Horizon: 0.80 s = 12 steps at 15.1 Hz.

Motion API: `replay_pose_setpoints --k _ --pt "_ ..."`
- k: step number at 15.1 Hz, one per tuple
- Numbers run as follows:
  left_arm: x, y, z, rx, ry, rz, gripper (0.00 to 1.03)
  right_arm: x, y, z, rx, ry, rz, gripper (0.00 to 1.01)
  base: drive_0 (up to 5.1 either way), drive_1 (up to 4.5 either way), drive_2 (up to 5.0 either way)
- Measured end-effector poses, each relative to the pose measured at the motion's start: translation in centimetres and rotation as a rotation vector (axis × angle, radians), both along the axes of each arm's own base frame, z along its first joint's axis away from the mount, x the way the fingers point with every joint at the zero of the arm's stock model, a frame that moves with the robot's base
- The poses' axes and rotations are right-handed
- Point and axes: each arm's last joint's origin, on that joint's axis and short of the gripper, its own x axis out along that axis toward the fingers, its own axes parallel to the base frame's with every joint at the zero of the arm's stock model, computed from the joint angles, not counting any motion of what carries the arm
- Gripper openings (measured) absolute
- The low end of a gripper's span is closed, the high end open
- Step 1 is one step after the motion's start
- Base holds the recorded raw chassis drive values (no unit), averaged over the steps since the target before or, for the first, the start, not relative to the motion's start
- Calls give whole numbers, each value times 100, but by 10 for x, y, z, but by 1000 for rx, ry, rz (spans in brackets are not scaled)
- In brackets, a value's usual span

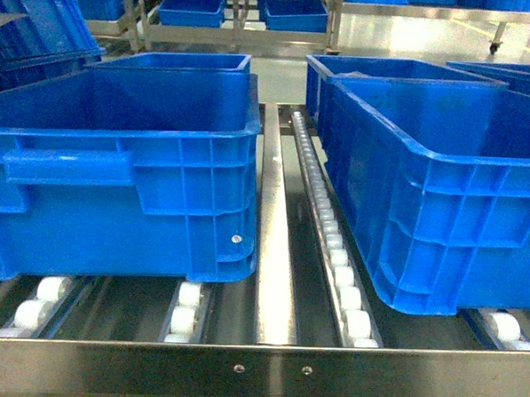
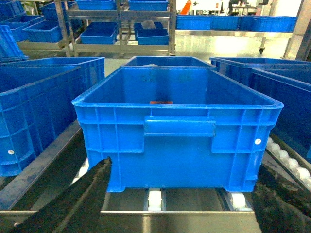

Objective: Sort blue parts and orange caps into right shelf containers

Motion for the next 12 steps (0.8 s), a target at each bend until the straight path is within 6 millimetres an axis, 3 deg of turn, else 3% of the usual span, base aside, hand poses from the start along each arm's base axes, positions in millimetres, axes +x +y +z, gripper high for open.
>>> replay_pose_setpoints --k 1,2,12 --pt "0 0 0 0 0 0 97 0 0 0 0 0 0 100 0 0 0" --pt "0 0 0 2 0 0 100 0 0 0 0 0 0 99 0 0 0" --pt "0 0 0 3 -1 0 98 0 0 0 0 0 0 98 0 0 0"
